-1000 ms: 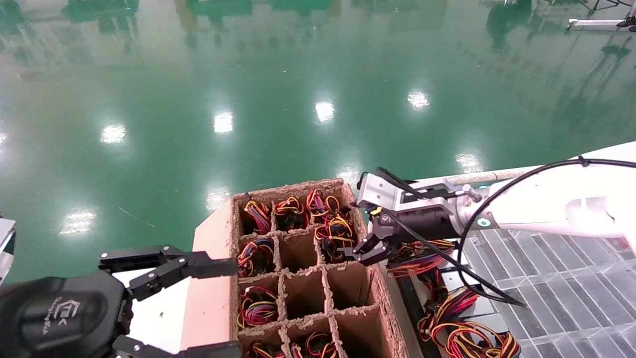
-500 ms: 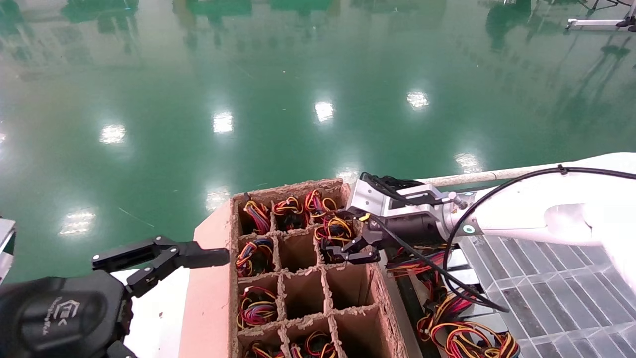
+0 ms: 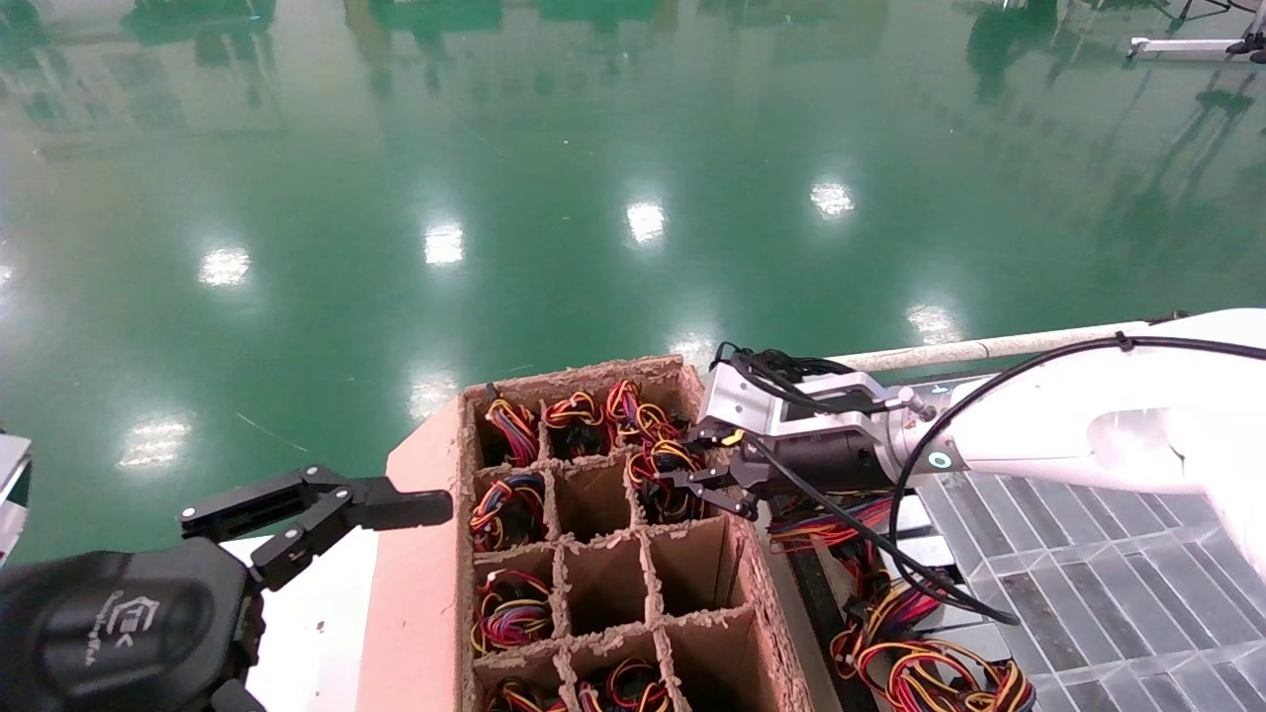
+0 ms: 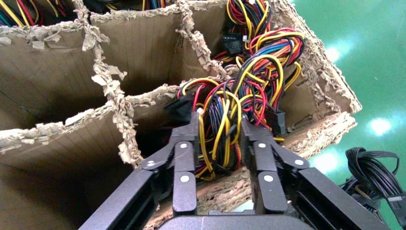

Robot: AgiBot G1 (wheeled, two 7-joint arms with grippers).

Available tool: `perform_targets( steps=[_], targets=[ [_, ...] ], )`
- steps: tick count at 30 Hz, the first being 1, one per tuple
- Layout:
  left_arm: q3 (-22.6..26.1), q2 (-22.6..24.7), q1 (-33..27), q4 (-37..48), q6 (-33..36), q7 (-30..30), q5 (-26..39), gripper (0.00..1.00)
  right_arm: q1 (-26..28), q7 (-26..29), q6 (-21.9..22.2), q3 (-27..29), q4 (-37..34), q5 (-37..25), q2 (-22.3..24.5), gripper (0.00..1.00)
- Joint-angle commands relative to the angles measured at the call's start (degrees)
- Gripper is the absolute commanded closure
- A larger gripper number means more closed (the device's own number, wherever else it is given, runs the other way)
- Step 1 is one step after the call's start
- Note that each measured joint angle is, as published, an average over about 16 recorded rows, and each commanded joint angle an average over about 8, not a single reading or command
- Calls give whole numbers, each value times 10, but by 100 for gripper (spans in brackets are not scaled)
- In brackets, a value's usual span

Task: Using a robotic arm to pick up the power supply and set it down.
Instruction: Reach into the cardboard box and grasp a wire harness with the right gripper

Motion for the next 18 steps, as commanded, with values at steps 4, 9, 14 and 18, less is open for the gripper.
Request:
perform_targets(
  steps=[4, 9, 14, 18],
  targets=[
    [0, 0, 0, 0, 0, 0, 0, 0, 1, -2, -3, 1, -4, 1, 2, 100],
    [0, 0, 0, 0, 0, 0, 0, 0, 3, -2, -10, 2, -7, 3, 5, 100],
    [0, 0, 0, 0, 0, 0, 0, 0, 9, 0, -25, 4, -8, 6, 9, 100],
    [0, 0, 0, 0, 0, 0, 0, 0, 20, 1, -47, 7, -6, 10, 14, 100]
  ],
)
